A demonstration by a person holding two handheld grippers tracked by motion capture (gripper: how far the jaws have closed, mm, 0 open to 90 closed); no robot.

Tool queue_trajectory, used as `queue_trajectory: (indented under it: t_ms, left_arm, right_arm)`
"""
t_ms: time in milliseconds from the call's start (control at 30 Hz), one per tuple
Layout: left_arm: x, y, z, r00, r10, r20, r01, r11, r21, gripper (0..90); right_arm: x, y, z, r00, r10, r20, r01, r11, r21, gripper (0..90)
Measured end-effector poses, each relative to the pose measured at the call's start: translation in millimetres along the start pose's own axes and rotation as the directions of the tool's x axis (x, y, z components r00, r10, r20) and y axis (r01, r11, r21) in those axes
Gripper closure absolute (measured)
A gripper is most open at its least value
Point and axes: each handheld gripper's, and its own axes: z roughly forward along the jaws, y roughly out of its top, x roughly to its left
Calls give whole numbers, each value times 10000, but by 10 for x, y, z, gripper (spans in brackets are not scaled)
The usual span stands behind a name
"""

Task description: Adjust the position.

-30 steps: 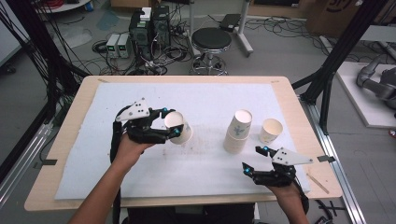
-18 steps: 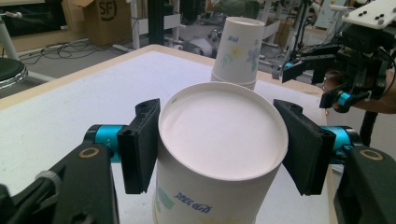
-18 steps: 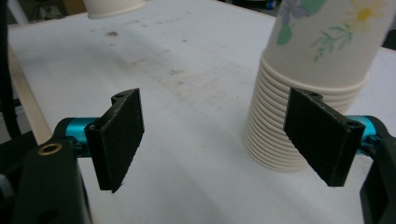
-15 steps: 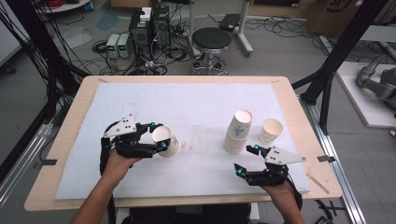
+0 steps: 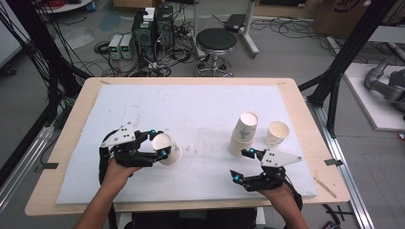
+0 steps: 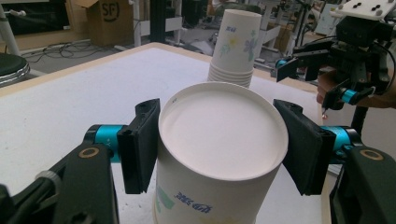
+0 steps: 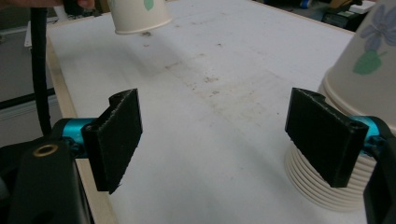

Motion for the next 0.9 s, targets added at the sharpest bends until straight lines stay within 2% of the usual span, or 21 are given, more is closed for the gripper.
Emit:
queue_trajectory:
  t_ms: [300, 600, 900]
  left_arm:
    - [-12, -21, -27, 10000, -81, 5, 81, 9999, -86, 350]
    - [-53, -24, -72, 10000, 14, 50, -13, 9998, -192, 350]
    - [-90, -6, -94, 9997, 117, 195, -113, 9998, -182, 352]
  right_arm:
    - [28, 125, 208, 9979, -233, -601, 243, 9996, 168, 195]
    - [85, 293, 534, 9860, -684, -1523, 759, 9961, 439, 197]
    - [123, 369, 735, 9723, -1050, -2088, 1143, 9929, 328, 197]
